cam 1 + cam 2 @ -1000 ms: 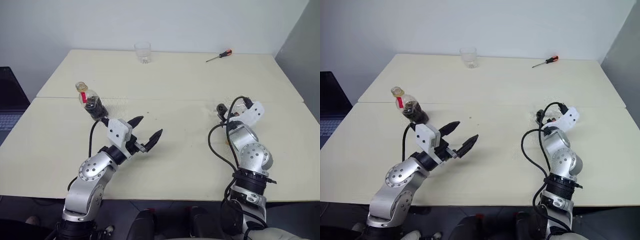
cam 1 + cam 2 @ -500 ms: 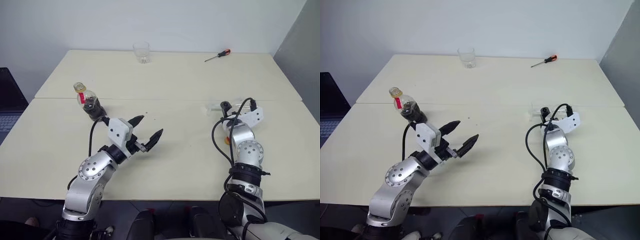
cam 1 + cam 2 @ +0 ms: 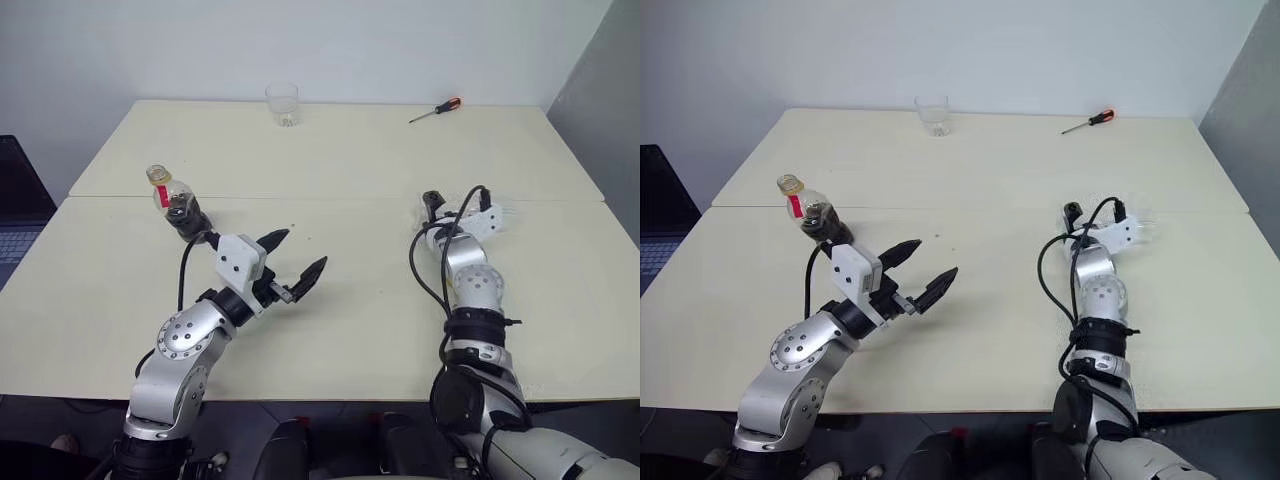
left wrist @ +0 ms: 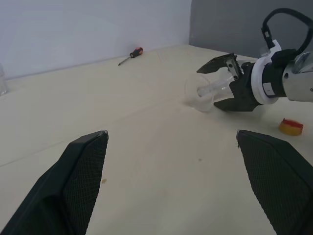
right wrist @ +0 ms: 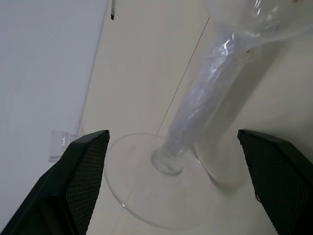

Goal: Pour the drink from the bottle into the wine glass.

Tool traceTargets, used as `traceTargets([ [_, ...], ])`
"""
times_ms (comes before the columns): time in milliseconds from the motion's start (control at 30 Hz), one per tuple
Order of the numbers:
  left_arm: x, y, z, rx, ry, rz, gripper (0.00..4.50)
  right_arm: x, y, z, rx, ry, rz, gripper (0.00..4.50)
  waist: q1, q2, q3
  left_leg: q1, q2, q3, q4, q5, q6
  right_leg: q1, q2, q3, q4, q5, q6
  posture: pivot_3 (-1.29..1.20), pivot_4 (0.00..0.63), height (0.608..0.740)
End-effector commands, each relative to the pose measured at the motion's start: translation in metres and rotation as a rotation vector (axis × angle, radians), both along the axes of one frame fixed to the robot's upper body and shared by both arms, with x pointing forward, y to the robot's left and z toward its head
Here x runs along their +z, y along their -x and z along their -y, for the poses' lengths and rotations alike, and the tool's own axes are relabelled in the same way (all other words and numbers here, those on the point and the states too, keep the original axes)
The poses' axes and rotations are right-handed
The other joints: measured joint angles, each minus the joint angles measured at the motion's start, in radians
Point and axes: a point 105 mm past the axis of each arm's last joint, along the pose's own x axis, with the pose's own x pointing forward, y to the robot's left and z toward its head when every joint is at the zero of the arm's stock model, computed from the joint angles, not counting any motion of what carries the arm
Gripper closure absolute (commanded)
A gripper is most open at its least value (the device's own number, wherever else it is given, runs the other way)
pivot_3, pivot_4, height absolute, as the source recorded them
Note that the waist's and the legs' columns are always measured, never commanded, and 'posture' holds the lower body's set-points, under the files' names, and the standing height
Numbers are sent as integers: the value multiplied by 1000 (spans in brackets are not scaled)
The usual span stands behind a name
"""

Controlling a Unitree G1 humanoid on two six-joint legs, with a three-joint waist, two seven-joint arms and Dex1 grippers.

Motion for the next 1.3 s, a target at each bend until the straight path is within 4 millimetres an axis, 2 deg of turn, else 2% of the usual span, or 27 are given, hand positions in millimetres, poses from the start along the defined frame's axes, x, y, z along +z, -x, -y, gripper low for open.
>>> traceTargets([
  [33, 14, 5, 3, -8, 3, 58, 37, 14, -9, 2, -9, 27, 55, 0, 0, 0, 0, 0, 0, 0, 0, 0, 0, 0, 0, 0, 0, 0, 0, 0, 150, 740],
  [333, 15, 6, -1, 8, 0, 57, 37, 12, -14, 23, -83, 19, 58, 0, 1, 0, 0, 0, 0, 0, 0, 0, 0, 0, -1, 0, 0, 0, 0, 0, 150, 740],
  [533, 15, 6, 1, 4, 2, 57, 37, 2, -14, 36, -130, 13, 35, 0, 2, 0, 0, 0, 0, 0, 0, 0, 0, 0, -1, 0, 0, 0, 0, 0, 150, 740],
  [900, 16, 3, 2, -10, -4, 64, 37, -1, -17, 20, -92, 7, 32, 0, 2, 0, 0, 0, 0, 0, 0, 0, 0, 0, -1, 0, 0, 0, 0, 0, 150, 740],
  [1000, 16, 2, 2, -9, -4, 65, 0, -6, -16, 19, -84, 29, 16, 571, 2, 0, 0, 0, 0, 0, 0, 0, 0, 0, 0, 0, 0, 0, 0, 0, 150, 740],
  [1300, 16, 4, 4, -11, 3, 63, 0, -5, -17, 22, -88, 47, 11, 3814, 1, 2, -1, 0, 0, 0, 0, 0, 0, 0, 0, 0, 0, 0, 0, 0, 150, 740],
])
